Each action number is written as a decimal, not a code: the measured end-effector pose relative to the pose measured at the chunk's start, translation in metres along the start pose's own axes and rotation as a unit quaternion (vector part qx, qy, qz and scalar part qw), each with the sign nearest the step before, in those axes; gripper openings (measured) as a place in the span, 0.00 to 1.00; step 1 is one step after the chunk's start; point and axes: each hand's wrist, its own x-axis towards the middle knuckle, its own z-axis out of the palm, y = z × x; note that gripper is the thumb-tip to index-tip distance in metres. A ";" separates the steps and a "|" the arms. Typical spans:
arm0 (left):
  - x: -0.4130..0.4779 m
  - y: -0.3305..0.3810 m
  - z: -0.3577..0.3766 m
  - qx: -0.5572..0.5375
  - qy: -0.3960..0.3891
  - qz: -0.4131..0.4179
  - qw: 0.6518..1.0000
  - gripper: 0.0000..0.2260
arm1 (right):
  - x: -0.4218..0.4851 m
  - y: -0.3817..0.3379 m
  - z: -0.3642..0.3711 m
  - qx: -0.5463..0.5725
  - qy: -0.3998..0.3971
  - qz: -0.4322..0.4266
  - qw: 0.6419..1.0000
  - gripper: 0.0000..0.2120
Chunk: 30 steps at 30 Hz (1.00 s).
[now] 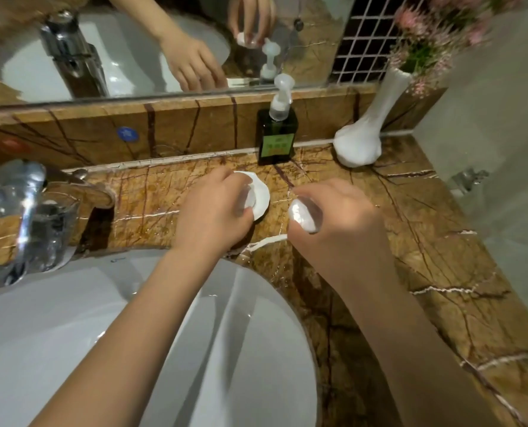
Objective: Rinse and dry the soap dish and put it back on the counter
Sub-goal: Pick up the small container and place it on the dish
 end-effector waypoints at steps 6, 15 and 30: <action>0.006 -0.002 0.000 0.002 -0.028 -0.018 0.999 0.18 | 0.006 0.002 0.004 0.005 -0.004 -0.007 1.000 0.13; 0.001 -0.006 -0.021 0.002 -0.028 -0.008 1.000 0.16 | 0.013 -0.006 0.012 0.013 0.011 -0.026 1.000 0.11; -0.031 -0.035 -0.077 0.041 0.041 -0.010 0.998 0.16 | 0.051 -0.030 0.064 0.015 -0.162 0.037 0.986 0.22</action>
